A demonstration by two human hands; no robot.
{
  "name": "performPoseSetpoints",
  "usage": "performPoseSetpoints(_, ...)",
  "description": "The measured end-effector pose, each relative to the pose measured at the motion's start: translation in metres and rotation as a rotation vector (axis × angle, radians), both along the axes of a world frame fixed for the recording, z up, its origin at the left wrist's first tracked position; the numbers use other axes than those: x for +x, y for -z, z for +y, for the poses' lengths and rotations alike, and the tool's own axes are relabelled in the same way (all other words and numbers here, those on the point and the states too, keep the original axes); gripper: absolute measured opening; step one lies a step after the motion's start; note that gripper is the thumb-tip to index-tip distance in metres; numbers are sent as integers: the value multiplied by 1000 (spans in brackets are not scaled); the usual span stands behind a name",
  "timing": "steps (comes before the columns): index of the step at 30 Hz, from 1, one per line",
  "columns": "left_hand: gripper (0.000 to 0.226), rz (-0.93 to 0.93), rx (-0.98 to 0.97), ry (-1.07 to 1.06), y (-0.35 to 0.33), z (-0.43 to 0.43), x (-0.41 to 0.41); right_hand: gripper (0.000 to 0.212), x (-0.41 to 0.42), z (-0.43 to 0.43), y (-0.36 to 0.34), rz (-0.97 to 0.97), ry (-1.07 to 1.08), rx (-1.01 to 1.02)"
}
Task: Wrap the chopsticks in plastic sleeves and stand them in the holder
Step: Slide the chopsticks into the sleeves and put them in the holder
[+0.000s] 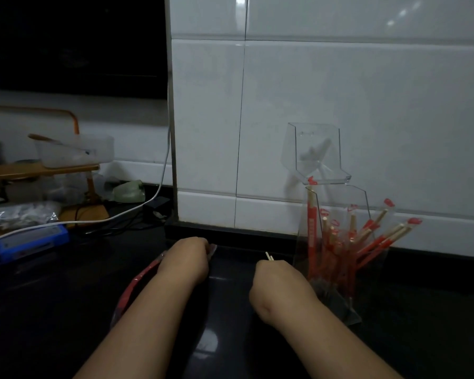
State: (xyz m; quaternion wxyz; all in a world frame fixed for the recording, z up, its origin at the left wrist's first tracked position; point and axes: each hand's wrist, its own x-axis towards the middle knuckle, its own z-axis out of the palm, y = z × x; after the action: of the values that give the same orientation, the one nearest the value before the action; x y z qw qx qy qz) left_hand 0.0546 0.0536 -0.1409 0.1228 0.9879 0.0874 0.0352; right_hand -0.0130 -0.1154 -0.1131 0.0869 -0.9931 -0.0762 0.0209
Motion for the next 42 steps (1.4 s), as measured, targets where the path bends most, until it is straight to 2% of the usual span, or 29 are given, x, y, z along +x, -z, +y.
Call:
performPoseSetpoints(4,21,-73,21,-38,5,4,-6,27,-1,0,0,25,7,-21)
performPoseSetpoints(8,19,-67,10,-27,3,2,-6,28,0,2,0,52,12,-26)
performPoseSetpoints(17,30,-50,18,-44,2,0,-7,29,1,-2,-2,18,17,29)
performPoseSetpoints(21,23,-41,0,-12,2,-1,-5,28,-1,-1,1,6,13,48)
performPoseSetpoints(26,35,-50,3,-21,4,1,-5,29,0,-2,0,-2,20,31)
performPoseSetpoints(33,35,-48,17,-24,3,0,-6,28,0,0,3,-45,-9,71)
performPoseSetpoints(42,15,-84,14,-41,6,1,-5,23,10,-3,10,-99,-4,28)
